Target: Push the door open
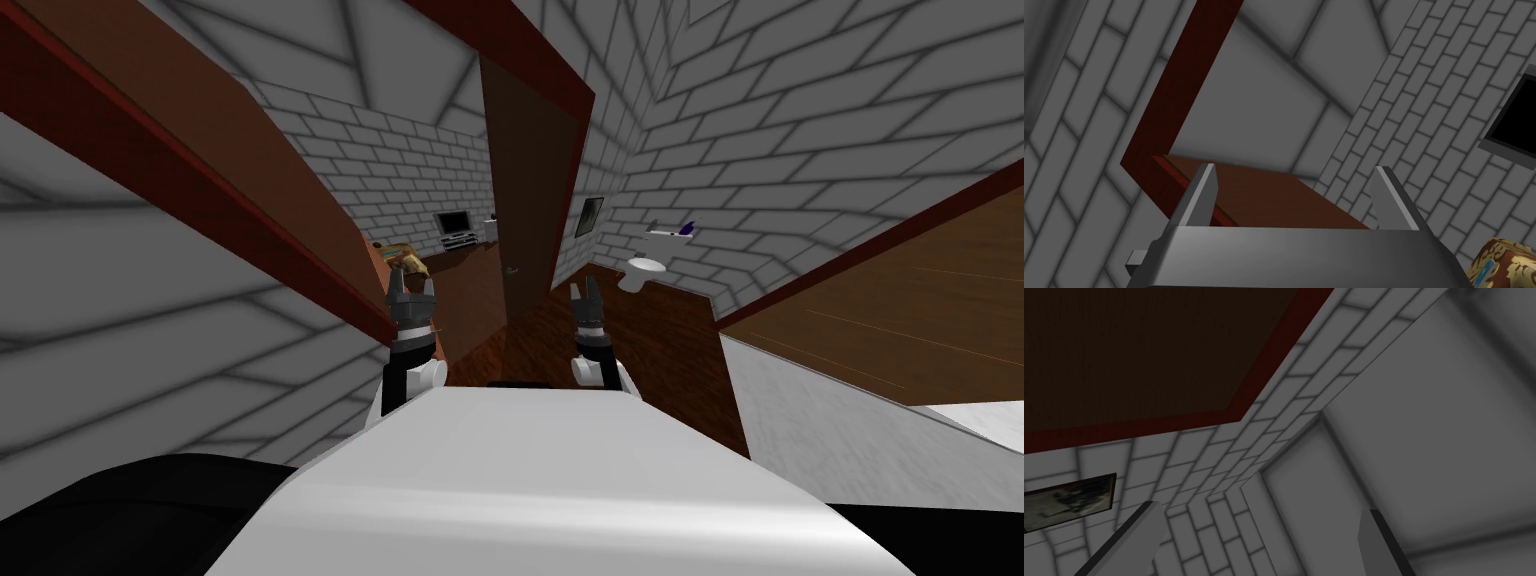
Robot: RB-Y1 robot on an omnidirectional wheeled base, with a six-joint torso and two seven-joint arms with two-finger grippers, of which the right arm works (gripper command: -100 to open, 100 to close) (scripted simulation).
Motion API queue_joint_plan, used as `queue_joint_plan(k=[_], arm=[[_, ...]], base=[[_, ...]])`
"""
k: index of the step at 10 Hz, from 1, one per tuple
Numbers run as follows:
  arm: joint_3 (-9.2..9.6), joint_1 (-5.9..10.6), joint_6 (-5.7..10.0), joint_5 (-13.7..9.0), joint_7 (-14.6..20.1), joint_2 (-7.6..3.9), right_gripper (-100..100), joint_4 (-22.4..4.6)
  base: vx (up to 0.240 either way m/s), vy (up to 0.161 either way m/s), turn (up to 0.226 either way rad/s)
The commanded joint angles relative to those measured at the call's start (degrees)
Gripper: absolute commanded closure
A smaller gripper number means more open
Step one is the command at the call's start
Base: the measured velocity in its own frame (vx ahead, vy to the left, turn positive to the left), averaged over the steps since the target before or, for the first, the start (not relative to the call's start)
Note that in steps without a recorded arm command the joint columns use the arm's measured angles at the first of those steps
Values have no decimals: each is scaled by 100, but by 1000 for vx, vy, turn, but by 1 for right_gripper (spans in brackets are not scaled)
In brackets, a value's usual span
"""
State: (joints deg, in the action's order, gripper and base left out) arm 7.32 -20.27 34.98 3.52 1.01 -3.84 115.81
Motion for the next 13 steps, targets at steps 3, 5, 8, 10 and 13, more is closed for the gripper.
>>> queue_joint_plan(k=[3,5,8,10,13], arm=[[239,153,108,-26,58,-66,-100,-445],[455,274,150,-41,99,-110,-100,-767],[752,440,209,-62,156,-167,-100,-1209],[981,569,254,-78,200,-208,-100,-1551],[1215,699,300,-95,245,-246,-100,-1899]], base=[[103,-16,-24],[137,-14,-41],[138,-27,-40],[136,-15,-43],[119,-14,-29]])
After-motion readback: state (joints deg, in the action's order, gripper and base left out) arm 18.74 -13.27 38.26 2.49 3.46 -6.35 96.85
